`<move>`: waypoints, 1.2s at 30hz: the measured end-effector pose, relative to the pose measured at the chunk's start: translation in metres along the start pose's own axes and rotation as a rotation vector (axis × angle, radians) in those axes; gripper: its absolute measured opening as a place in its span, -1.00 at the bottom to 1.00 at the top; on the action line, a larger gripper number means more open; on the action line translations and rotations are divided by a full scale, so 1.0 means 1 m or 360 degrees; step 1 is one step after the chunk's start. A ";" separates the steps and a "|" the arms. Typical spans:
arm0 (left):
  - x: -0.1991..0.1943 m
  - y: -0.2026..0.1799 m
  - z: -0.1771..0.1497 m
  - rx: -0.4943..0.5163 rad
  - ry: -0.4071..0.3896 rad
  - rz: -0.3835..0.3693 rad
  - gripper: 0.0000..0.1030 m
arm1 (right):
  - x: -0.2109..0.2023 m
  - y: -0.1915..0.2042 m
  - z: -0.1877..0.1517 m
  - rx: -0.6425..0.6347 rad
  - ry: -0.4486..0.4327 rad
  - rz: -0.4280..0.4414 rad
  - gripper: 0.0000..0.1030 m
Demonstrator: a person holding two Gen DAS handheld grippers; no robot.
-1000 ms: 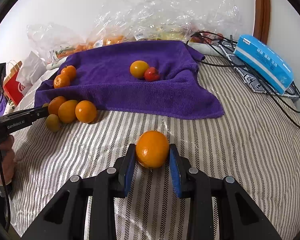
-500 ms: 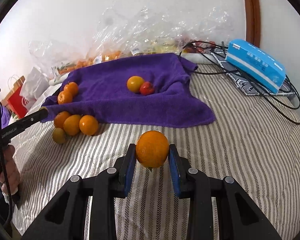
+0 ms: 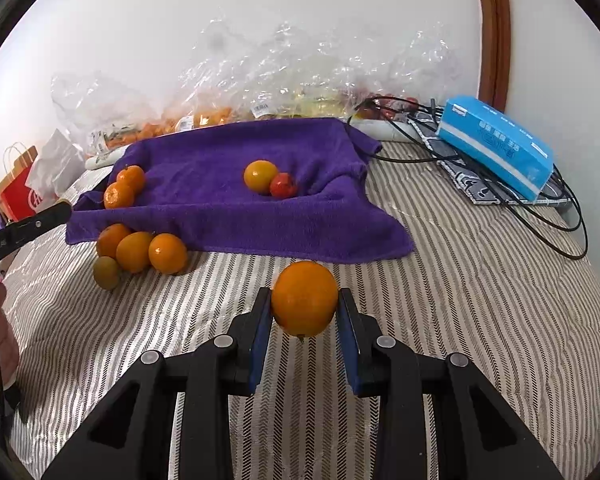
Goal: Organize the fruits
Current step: 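Lift the orange with the right gripper while the left gripper grasps a yellow-green fruit, then carry the orange over the towel with the right gripper while the left carries the yellow-green fruit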
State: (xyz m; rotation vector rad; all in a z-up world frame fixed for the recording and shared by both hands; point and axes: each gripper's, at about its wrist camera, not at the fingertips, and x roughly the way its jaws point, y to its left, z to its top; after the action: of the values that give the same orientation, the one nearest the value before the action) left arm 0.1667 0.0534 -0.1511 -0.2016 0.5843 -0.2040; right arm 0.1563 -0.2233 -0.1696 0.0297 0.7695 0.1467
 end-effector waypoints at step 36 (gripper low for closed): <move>0.073 -0.022 0.068 -0.0058 0.0118 0.0230 -0.52 | 0.020 0.025 0.107 -0.0076 -0.0395 0.0228 -0.38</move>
State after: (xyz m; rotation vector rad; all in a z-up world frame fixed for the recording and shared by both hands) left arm 0.2618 0.0226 -0.1286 -0.1867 0.6739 -0.0612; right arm 0.2414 -0.1928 -0.1047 0.0565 0.5154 0.2917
